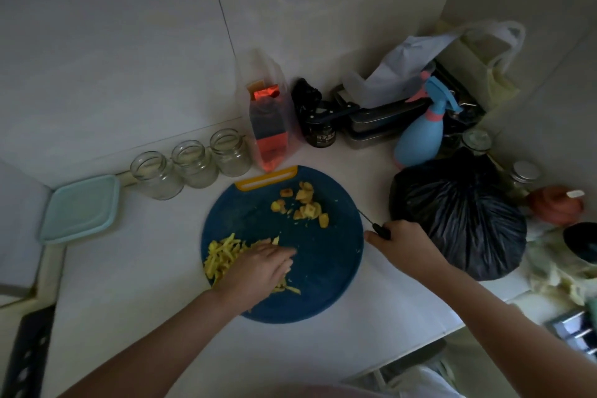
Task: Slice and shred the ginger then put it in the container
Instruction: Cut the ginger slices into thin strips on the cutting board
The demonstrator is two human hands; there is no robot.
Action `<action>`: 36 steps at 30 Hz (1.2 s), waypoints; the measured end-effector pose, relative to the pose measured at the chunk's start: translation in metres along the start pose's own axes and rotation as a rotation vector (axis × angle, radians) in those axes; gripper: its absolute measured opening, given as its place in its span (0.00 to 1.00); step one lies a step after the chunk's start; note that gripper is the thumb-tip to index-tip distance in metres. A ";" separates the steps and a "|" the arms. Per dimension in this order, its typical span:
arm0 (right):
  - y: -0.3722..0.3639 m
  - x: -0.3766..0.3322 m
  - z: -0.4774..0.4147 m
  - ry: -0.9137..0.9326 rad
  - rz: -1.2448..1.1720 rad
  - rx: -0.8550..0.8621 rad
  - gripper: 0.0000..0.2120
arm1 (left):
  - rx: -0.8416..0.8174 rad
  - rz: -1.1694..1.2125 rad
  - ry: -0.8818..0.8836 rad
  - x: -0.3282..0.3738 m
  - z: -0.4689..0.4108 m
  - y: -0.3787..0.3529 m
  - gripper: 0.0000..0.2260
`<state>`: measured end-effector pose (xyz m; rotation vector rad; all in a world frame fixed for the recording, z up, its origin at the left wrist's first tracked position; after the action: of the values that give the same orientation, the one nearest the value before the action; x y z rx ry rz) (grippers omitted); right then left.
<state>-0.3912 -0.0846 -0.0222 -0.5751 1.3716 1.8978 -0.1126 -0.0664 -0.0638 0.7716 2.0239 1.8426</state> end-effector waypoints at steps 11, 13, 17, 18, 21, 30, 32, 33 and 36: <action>-0.014 -0.005 -0.009 -0.033 -0.048 -0.032 0.23 | 0.022 0.052 0.253 -0.016 -0.013 0.032 0.11; -0.015 -0.007 -0.011 -0.032 -0.031 -0.030 0.23 | -0.072 0.103 0.292 -0.021 -0.013 0.031 0.15; -0.018 -0.007 -0.015 -0.035 -0.025 -0.023 0.23 | -0.072 0.126 0.327 -0.025 -0.018 0.035 0.10; -0.019 -0.007 -0.016 -0.038 -0.026 -0.021 0.23 | -0.089 0.126 0.346 -0.025 -0.019 0.037 0.08; -0.024 -0.006 -0.019 -0.055 -0.015 -0.031 0.21 | -0.172 0.100 0.379 -0.025 -0.022 0.037 0.11; -0.038 -0.005 -0.025 -0.101 -0.069 -0.050 0.18 | -0.147 0.166 0.312 -0.019 -0.081 0.022 0.14; -0.039 -0.003 -0.025 -0.121 -0.126 -0.051 0.18 | -0.152 0.176 0.276 -0.012 -0.096 0.015 0.15; -0.040 -0.002 -0.025 -0.130 -0.150 -0.052 0.18 | -0.169 0.160 0.251 -0.010 -0.102 0.011 0.15; -0.040 -0.002 -0.026 -0.136 -0.159 -0.056 0.18 | -0.176 0.092 0.208 -0.009 -0.105 0.003 0.12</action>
<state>-0.3613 -0.1026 -0.0547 -0.5552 1.1548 1.8170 -0.1628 -0.1583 -0.0479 0.6578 1.9380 2.2002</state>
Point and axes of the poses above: each hand's wrist, its own z-axis away from the middle knuckle, its own y-axis out of the back of the hand, x = y × z, the point moved 1 cm from there along -z, towards the middle knuckle, and after that the axes turned 14 degrees about -z, right-handed, at the moved point
